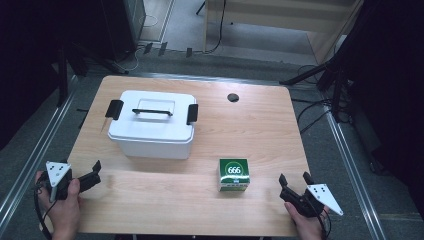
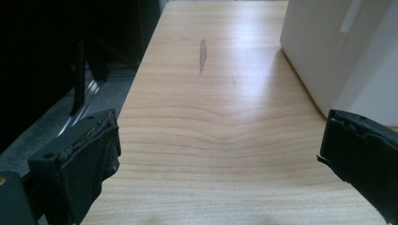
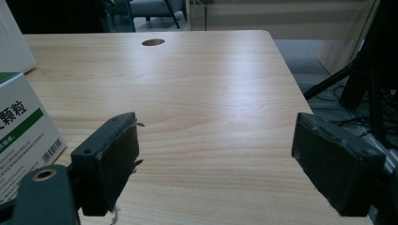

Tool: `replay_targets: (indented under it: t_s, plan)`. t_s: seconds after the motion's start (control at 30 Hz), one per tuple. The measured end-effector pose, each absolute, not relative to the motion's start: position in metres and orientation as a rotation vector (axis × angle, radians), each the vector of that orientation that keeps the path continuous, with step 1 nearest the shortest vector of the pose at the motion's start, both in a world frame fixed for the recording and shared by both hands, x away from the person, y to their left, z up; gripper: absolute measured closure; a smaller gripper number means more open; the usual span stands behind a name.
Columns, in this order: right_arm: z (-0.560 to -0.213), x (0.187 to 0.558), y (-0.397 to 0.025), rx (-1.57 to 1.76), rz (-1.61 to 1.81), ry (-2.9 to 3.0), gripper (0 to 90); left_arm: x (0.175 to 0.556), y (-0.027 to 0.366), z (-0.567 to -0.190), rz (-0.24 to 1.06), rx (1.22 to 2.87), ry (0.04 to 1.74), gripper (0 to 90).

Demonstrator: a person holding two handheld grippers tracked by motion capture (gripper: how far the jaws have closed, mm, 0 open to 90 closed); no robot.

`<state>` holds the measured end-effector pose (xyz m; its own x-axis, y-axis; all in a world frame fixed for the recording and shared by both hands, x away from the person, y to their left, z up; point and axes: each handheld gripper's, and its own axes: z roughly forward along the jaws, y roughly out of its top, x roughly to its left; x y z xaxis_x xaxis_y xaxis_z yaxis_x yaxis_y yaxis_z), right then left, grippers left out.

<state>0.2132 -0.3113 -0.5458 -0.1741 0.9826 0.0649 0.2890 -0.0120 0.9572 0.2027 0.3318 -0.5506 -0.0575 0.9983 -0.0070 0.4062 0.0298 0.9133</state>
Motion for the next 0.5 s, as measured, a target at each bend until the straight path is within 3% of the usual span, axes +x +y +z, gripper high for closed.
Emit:
replay_targets:
  t_s: [0.33,0.47,0.5]
  plan:
    - [-0.544,0.209,-0.310,1.328,1.206,1.539,27.0,0.206,0.318,-0.548,1.060,1.532,1.594,1.2]
    - [-0.543,0.208,-0.307,1.321,1.202,1.576,40.6,0.203,0.306,-0.541,1.019,1.485,1.593,14.6]
    - [-0.541,0.207,-0.305,1.331,1.182,1.598,46.7,0.202,0.300,-0.539,1.022,1.496,1.577,21.9]
